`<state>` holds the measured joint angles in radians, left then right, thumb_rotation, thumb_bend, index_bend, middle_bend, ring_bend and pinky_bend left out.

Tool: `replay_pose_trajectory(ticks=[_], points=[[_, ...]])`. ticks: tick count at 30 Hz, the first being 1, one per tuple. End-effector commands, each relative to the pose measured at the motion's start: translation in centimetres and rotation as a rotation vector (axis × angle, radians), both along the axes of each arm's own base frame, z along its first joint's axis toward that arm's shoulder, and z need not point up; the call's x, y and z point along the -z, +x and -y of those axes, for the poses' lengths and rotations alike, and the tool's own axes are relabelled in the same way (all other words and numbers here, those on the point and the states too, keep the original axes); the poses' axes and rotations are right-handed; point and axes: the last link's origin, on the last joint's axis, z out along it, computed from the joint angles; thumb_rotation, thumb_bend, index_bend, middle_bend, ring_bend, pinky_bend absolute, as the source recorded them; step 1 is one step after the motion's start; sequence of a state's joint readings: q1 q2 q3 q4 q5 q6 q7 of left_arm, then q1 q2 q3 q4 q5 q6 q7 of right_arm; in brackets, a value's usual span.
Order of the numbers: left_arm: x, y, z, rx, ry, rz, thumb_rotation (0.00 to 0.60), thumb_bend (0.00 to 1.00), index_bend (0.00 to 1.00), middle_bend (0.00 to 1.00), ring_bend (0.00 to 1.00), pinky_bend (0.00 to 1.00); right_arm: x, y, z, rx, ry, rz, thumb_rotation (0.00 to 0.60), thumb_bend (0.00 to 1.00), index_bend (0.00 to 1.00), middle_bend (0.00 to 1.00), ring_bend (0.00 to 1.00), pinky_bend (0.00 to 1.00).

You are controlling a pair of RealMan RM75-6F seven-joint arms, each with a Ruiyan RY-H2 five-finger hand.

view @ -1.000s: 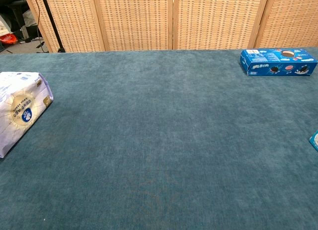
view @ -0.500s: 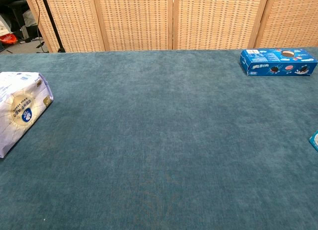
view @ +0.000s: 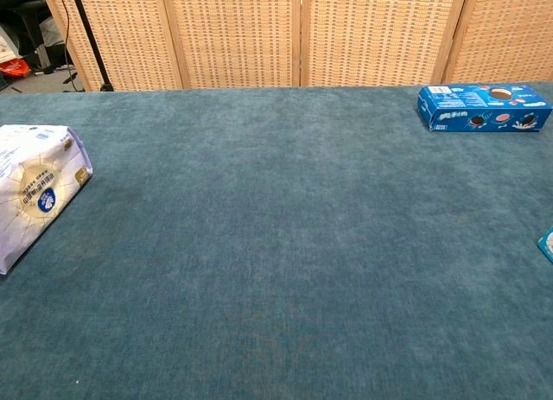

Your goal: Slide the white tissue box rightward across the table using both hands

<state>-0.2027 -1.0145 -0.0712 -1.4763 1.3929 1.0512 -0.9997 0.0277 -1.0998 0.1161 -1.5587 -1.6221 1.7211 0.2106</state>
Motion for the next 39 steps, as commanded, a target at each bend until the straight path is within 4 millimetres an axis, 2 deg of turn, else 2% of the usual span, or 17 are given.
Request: replay_pose_trajectory(ticks=[1, 3, 6, 10, 16, 23, 25, 31, 34, 36, 39], points=[[0.1, -0.4, -1.7, -0.027, -0.011, 0.029, 0.6, 1.0, 0.0, 0.0, 0.0, 0.0, 0.0, 0.0, 0.0, 0.001, 0.0, 0.002, 0.6, 0.0, 0.0, 0.0, 0.0, 0.0], [0.3, -0.6, -2.2, -0.056, -0.02, 0.037, 0.6, 1.0, 0.0, 0.0, 0.0, 0.0, -0.1, 0.0, 0.0, 0.001, 0.0, 0.003, 0.6, 0.0, 0.0, 0.0, 0.0, 0.0], [1.3, 0.0, -3.5, -0.121, -0.025, 0.168, 0.6, 1.0, 0.0, 0.0, 0.0, 0.0, 0.0, 0.0, 0.0, 0.001, 0.002, 0.004, 0.6, 0.0, 0.0, 0.0, 0.0, 0.0], [2.6, 0.8, -4.4, -0.179, -0.056, 0.268, 0.6, 1.0, 0.0, 0.0, 0.0, 0.09, -0.1, 0.0, 0.0, 0.0, 0.001, 0.008, 0.6, 0.0, 0.0, 0.0, 0.0, 0.0], [4.1, 1.6, -5.0, -0.211, -0.089, 0.284, 0.6, 1.0, 0.0, 0.0, 0.0, 0.16, -0.2, -0.1, 0.0, 0.001, 0.001, 0.014, 0.6, 0.0, 0.0, 0.0, 0.0, 0.0], [5.3, 2.6, -5.4, -0.204, -0.079, 0.284, 0.6, 1.0, 0.0, 0.0, 0.0, 0.17, -0.3, -0.1, 0.1, 0.001, 0.0, 0.018, 0.6, 0.0, 0.0, 0.0, 0.0, 0.0], [6.8, 4.0, -5.6, -0.182, -0.119, 0.298, 0.6, 1.0, 0.0, 0.0, 0.0, 0.17, -0.4, -0.1, 0.1, 0.002, -0.001, 0.022, 0.6, 0.0, 0.0, 0.0, 0.0, 0.0], [8.7, 6.2, -6.3, -0.149, -0.149, 0.303, 0.6, 1.0, 0.0, 0.0, 0.0, 0.17, -0.4, -0.2, 0.1, 0.004, 0.001, 0.023, 0.6, 0.0, 0.0, 0.0, 0.0, 0.0], [9.9, 7.8, -6.8, -0.13, -0.147, 0.321, 0.6, 1.0, 0.0, 0.0, 0.0, 0.17, -0.5, -0.2, 0.1, 0.005, -0.001, 0.025, 0.6, 0.0, 0.0, 0.0, 0.0, 0.0], [11.0, 9.7, -7.4, -0.109, -0.133, 0.362, 0.6, 1.0, 0.0, 0.0, 0.0, 0.17, -0.5, -0.2, 0.2, 0.006, -0.002, 0.028, 0.6, 0.0, 0.0, 0.0, 0.0, 0.0], [11.8, 11.0, -7.8, -0.1, -0.124, 0.383, 0.6, 1.0, 0.0, 0.0, 0.0, 0.17, -0.6, -0.3, 0.2, 0.008, -0.002, 0.029, 0.6, 0.0, 0.0, 0.0, 0.0, 0.0]])
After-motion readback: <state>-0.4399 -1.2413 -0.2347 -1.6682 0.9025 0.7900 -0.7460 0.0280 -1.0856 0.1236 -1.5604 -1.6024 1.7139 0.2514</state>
